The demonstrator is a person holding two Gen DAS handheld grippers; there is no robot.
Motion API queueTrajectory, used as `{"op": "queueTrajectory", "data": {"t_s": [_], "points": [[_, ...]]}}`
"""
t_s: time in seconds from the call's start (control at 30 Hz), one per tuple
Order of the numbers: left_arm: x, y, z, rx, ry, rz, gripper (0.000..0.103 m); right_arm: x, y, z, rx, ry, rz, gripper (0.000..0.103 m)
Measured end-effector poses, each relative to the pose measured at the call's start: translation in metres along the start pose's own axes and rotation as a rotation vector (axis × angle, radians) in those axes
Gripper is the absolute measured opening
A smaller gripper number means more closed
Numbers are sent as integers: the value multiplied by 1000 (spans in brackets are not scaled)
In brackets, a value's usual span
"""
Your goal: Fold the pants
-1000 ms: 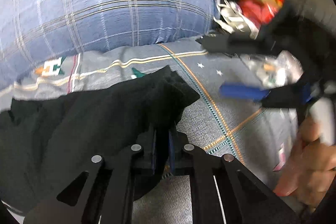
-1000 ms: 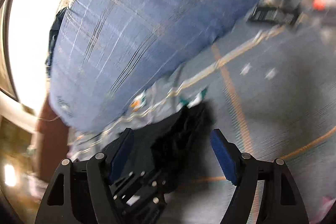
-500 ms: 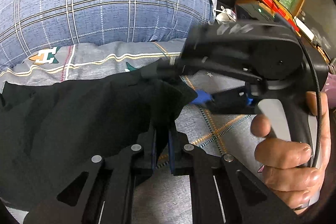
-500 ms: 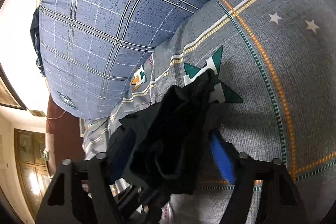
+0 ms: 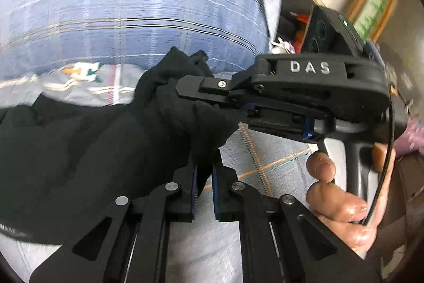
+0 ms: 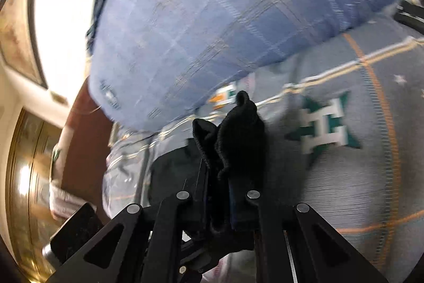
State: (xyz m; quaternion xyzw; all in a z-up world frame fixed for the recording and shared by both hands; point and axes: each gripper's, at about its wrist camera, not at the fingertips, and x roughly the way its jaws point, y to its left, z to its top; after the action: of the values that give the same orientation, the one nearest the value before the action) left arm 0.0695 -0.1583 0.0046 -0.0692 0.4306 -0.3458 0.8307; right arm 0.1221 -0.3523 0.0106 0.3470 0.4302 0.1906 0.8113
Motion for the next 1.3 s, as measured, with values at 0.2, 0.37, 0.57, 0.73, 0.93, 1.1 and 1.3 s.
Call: {"op": "queueTrajectory", "data": {"t_s": [0.2,0.37,0.57,0.73,0.93,1.1,1.3], "points": [[-25,52,-11,-108,-18,21,7,53,39,-14,-83,60,22,11],[-25,101,-26,-240,3,47,7,109,59,-28,-114,139,4,17],[-5,154,-38,-484,114,77,7,142,51,-39,-88,219,0,52],[-16,156,-39,-548,120,30,38,97,52,-31,-121,99,-28,64],[-32,151,-31,-507,43,59,72,86,24,-22,-122,76,-348,67],[-20,161,-27,-517,14,107,48,107,8,-30,-78,170,-382,60],[-17,155,-27,-476,27,193,7,117,7,-41,-108,219,-419,43]]}}
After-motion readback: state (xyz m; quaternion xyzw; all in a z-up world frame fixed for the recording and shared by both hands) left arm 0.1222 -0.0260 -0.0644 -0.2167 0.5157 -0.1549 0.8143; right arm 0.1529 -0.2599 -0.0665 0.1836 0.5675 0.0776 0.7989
